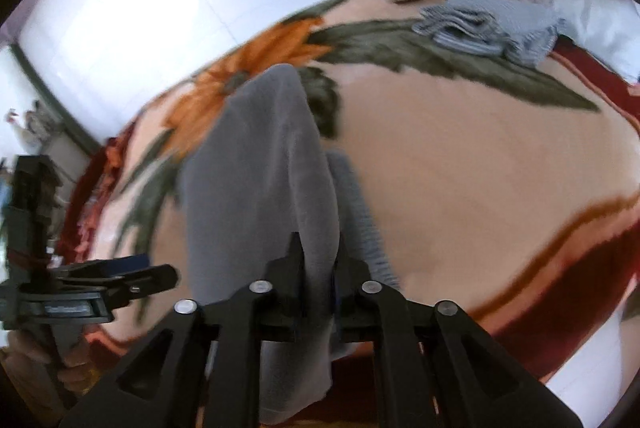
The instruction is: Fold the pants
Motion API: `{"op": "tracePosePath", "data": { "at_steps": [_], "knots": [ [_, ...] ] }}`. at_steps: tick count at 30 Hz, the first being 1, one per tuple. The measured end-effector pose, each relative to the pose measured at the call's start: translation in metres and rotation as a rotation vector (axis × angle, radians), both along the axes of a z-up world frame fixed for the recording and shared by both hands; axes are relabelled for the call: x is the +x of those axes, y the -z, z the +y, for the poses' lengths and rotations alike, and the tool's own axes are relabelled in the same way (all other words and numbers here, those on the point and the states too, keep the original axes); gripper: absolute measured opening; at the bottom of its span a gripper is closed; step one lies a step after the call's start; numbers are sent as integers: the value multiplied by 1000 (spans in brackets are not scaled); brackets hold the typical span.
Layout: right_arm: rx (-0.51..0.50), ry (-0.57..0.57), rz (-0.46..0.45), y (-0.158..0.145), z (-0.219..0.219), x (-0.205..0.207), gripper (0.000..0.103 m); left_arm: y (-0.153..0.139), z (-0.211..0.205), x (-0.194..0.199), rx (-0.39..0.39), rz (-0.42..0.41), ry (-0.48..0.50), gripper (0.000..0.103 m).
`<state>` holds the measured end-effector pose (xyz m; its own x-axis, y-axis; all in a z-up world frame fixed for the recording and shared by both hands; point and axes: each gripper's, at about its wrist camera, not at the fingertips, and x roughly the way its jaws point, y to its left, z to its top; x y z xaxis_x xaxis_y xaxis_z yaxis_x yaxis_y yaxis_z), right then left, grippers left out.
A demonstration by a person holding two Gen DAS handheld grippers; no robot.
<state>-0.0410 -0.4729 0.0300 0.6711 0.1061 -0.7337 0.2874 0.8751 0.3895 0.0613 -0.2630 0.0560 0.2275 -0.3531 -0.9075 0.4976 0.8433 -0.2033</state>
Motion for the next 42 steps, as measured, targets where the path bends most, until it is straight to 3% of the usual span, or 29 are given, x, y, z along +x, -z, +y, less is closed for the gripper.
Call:
{"op": "tracePosePath", "data": {
  "at_steps": [8, 13, 17, 19, 21, 23, 26, 27, 31, 36, 42],
  "knots": [
    [68, 0, -16, 9, -26, -4, 50, 29, -17, 1, 2, 42, -20, 90],
    [214, -53, -5, 22, -32, 9, 52, 35, -15, 0, -30, 52, -43, 90],
    [208, -64, 41, 35, -27, 19, 54, 41, -16, 3, -46, 65, -47, 92],
    [235, -58, 44, 42, -28, 21, 62, 41, -18, 3, -52, 62, -44, 93],
    [277, -52, 39, 49, -27, 21, 62, 42, -21, 2, -58, 54, -42, 93],
    [248, -58, 28, 48, -21, 20, 63, 42, -24, 1, -67, 43, -33, 92],
    [188, -91, 27, 43, -12, 21, 59, 40, -29, -1, -127, 53, -5, 72],
    [186, -98, 20, 42, -11, 20, 50, 40, -30, -2, -150, 64, 3, 52],
    [129, -102, -37, 30, -2, 9, 32, 33, -35, -9, -154, 16, 35, 35],
    [171, -85, -98, 19, 2, -4, 28, 21, -34, -13, -163, -9, 70, 25],
    [210, -83, -173, -3, 24, -19, 28, -5, -15, -21, -188, -62, 66, 24]
  ]
}}
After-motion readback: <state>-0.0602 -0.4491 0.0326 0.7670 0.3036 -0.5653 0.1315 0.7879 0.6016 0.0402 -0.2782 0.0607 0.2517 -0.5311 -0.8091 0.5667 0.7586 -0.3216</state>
